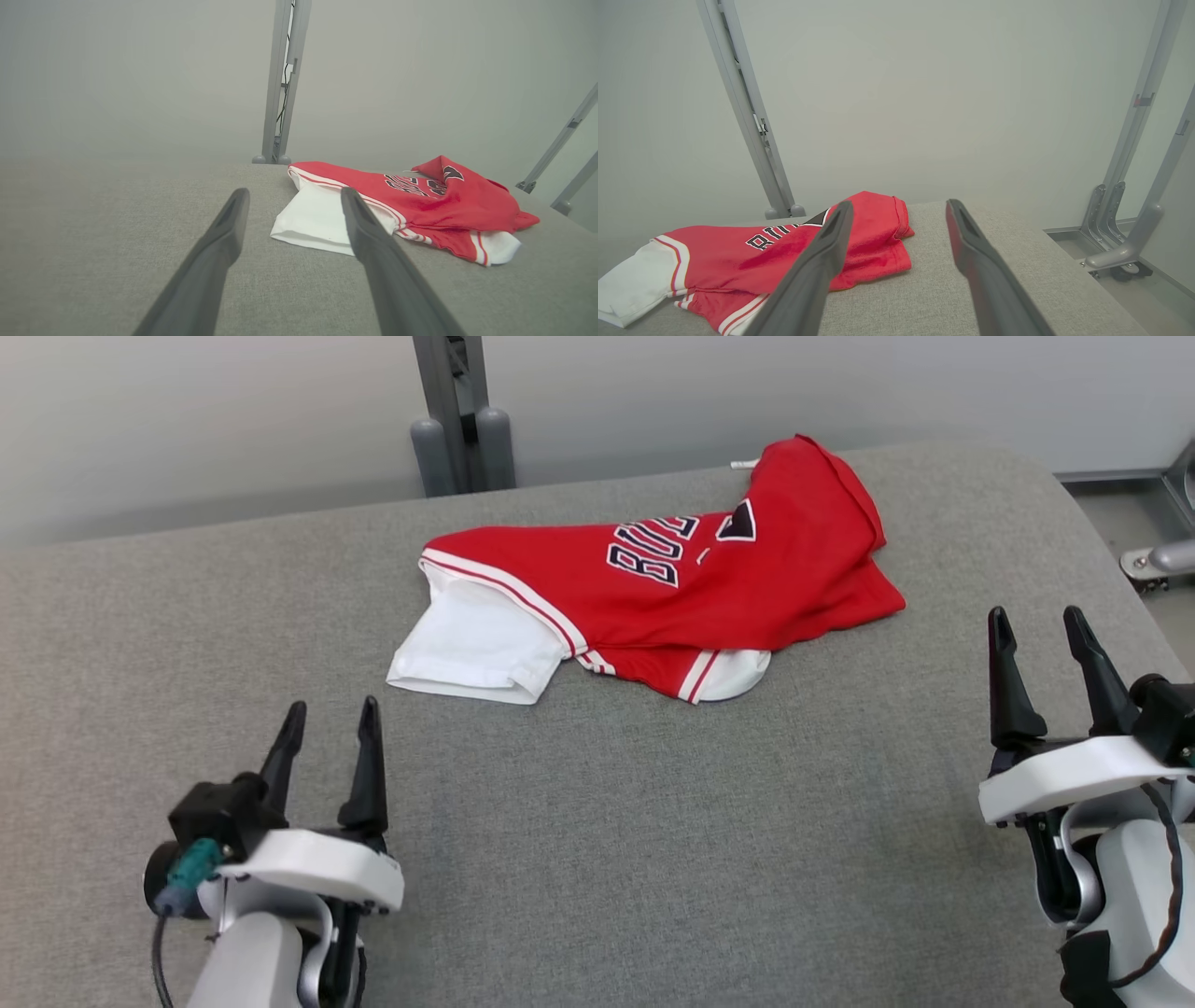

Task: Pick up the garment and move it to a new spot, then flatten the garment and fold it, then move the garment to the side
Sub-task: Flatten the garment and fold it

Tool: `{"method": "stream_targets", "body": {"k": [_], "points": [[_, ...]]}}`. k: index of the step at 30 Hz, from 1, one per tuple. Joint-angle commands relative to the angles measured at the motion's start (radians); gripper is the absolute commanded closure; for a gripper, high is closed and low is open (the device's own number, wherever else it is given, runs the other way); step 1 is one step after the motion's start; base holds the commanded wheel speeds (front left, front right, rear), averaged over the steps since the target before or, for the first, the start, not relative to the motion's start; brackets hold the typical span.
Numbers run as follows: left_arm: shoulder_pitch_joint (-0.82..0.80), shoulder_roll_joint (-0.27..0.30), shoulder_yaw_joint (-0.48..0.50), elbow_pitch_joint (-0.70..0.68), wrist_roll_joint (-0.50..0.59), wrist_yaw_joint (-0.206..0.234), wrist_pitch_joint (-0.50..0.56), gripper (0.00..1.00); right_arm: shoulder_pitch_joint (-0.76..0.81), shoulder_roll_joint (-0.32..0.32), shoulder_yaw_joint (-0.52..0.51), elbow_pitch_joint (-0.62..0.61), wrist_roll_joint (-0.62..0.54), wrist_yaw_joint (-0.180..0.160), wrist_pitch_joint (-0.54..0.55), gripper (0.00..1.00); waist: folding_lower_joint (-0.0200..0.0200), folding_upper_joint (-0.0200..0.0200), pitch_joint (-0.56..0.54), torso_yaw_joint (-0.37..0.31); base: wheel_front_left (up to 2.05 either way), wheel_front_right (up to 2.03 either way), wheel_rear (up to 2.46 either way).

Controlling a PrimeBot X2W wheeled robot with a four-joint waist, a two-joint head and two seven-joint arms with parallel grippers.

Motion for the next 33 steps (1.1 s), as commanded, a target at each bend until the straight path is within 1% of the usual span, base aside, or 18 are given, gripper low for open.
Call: {"method": "stream_targets", "body": {"k": [1,2,6,9,10,11,12,16,20,24,27,29,33], "points": [[-0.021,0.003,0.009,0.0,-0.013,-0.008,-0.002,0.0,-0.008,0.002,0.002,-0.006,-0.004,0.0,-0.002,0.0,0.0,0.0,0.02,-0.011,0.0,0.0,0.0],[-0.04,0.004,0.016,0.005,-0.025,-0.015,-0.002,0.0,-0.008,0.005,0.0,-0.012,-0.005,0.0,-0.002,0.0,0.0,0.0,0.032,-0.014,0.0,0.0,0.0],[-0.117,0.012,0.022,0.083,0.019,-0.033,-0.002,0.0,-0.016,0.017,-0.006,-0.029,-0.011,0.0,-0.003,0.0,0.0,0.0,0.077,-0.027,0.0,0.0,0.0],[-0.203,0.022,0.014,0.201,0.03,-0.042,-0.002,0.0,-0.019,0.031,-0.004,-0.035,-0.017,0.0,-0.003,0.0,0.0,0.0,0.106,-0.042,0.0,0.0,0.0],[-0.233,0.025,0.016,0.249,0.026,-0.042,0.009,0.0,-0.022,0.036,-0.003,-0.038,-0.019,0.0,-0.003,0.0,0.0,0.0,0.115,-0.048,0.0,0.0,0.0],[-0.296,0.038,0.011,0.329,0.03,-0.048,0.027,0.0,-0.027,0.043,0.009,-0.043,-0.028,0.0,-0.003,0.0,0.0,0.0,0.134,-0.06,0.0,0.0,0.0],[-0.325,0.041,0.01,0.367,0.028,-0.05,0.037,0.0,-0.03,0.045,0.014,-0.045,-0.034,0.0,-0.003,0.0,0.0,0.0,0.143,-0.064,0.0,0.0,0.0],[-0.422,0.061,-0.007,0.495,0.045,-0.044,0.068,0.0,-0.036,0.049,0.014,-0.055,-0.036,0.0,-0.003,0.0,0.0,0.0,0.165,-0.082,0.0,0.0,0.0],[-0.487,0.075,-0.052,0.594,0.09,-0.027,0.086,0.0,-0.038,0.056,0.003,-0.057,-0.032,0.0,-0.003,0.0,0.0,0.0,0.175,-0.088,0.0,0.0,0.0],[-0.531,0.07,-0.067,0.667,0.095,-0.024,0.082,0.0,-0.034,0.058,0.006,-0.049,-0.047,0.0,-0.003,0.0,0.0,0.0,0.175,-0.089,0.0,0.0,0.0],[-0.55,0.062,-0.075,0.707,0.089,-0.035,0.074,0.0,-0.033,0.057,-0.001,-0.045,-0.049,0.0,-0.003,0.0,0.0,0.0,0.172,-0.085,0.0,0.0,0.0],[-0.562,0.055,-0.081,0.729,0.087,-0.048,0.064,1.0,-0.036,0.056,-0.005,-0.042,-0.05,0.0,-0.003,0.0,0.0,0.0,0.172,-0.081,0.0,0.0,0.0],[-0.575,0.047,-0.092,0.766,0.073,-0.073,0.055,1.0,-0.043,0.057,-0.013,-0.035,-0.056,0.0,-0.003,0.0,0.0,0.0,0.172,-0.071,0.0,0.0,0.0]]}}
